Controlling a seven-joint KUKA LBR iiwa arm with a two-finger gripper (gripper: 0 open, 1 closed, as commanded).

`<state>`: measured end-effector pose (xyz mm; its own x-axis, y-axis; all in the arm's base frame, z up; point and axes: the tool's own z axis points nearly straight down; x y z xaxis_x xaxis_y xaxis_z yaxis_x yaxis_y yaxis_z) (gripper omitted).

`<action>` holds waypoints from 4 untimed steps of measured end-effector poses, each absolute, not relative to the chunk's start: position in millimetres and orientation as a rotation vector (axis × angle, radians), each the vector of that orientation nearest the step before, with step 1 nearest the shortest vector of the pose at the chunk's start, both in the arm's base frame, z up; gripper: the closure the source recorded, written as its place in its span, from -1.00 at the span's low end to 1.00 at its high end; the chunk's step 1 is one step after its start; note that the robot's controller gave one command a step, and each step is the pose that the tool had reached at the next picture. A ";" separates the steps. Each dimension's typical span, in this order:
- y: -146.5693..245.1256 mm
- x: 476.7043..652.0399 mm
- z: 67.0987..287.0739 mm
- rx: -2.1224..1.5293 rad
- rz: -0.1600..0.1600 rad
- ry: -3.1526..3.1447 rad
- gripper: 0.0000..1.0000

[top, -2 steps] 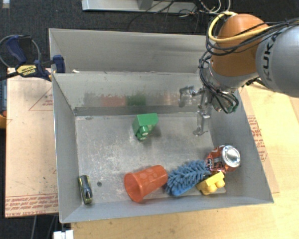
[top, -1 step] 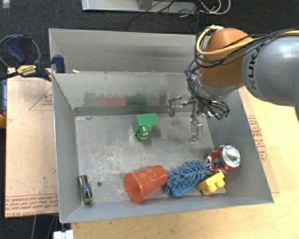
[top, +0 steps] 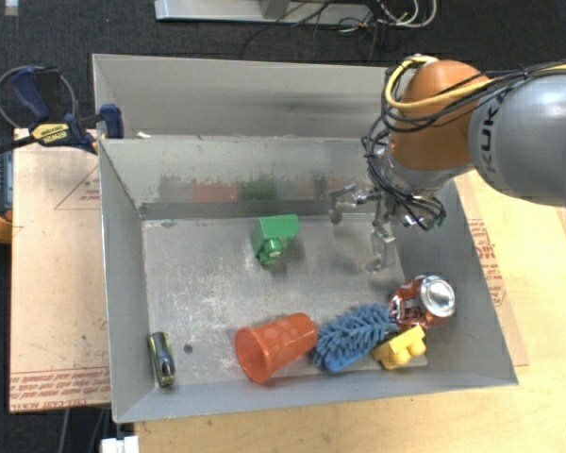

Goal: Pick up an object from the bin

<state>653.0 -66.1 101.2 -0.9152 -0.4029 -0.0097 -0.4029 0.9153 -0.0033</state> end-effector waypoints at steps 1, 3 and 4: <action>-60.0 652.4 70.4 -0.905 0.005 3.001 -1.00; -72.9 592.9 70.5 -1.077 0.006 2.937 -1.00; -58.8 573.6 70.6 -1.471 -0.003 2.752 -1.00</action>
Offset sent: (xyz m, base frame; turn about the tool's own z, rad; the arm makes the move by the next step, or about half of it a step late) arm -0.0217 -0.0071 -0.0312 -0.3283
